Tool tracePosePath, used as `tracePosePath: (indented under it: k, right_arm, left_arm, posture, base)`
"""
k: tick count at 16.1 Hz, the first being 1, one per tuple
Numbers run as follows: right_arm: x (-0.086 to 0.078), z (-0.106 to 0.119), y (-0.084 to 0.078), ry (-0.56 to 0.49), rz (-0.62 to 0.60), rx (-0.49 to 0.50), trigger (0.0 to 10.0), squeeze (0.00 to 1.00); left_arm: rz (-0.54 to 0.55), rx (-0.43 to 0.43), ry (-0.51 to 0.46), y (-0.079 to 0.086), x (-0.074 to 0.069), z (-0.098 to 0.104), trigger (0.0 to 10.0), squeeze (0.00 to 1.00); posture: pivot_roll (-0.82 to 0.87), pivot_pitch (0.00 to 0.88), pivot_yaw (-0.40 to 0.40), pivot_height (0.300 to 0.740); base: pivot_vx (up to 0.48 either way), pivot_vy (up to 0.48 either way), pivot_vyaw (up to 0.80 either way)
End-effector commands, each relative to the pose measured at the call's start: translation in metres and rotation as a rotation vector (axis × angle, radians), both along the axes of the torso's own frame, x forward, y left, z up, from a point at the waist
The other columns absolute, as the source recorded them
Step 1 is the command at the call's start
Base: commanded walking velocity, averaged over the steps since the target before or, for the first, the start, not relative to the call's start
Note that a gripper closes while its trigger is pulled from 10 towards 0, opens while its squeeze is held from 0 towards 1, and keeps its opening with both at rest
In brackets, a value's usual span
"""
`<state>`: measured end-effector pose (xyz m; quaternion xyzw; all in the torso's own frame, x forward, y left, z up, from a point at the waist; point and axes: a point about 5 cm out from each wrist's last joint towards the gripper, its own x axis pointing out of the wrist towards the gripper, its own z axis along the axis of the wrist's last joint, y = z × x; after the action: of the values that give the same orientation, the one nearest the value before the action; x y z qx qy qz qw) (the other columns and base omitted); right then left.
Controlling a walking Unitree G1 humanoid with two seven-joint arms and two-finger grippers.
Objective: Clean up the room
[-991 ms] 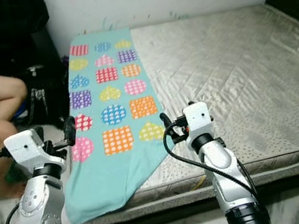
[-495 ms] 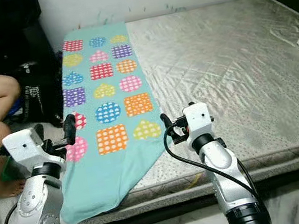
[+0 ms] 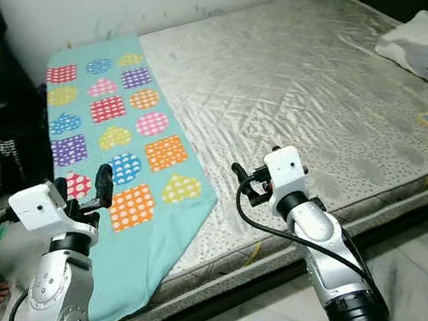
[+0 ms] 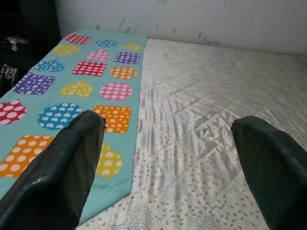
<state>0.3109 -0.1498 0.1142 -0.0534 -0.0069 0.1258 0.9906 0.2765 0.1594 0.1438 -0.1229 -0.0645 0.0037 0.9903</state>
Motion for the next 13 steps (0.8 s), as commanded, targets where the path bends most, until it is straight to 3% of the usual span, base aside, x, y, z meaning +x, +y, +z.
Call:
tracePosePath:
  k: [1,5,13]
  right_arm:
    - [0.0013,-0.0004,-0.0015,0.008,-0.004,-0.005,10.0,0.00]
    - [0.0014,-0.0010,-0.0019,0.010,-0.008,-0.003,10.0,0.00]
    - [0.0009,-0.0030,-0.0044,0.016,-0.019,-0.006,10.0,0.00]
  left_arm:
    - [0.006,0.004,0.008,0.0006,-0.0017,0.0001,10.0,0.00]
    - [0.019,-0.005,0.022,0.0010,-0.0006,-0.0013,10.0,0.00]
    - [0.007,-0.010,0.019,-0.0001,0.0000,0.0003,10.0,0.00]
  posture:
    - [-0.15,0.097,0.015,0.740]
    - [-0.15,0.101,0.019,0.740]
    - [-0.15,0.103,0.021,0.740]
  base:
    - [0.000,0.000,-0.46]
    - [0.000,0.000,-0.10]
    - [0.000,0.472,0.00]
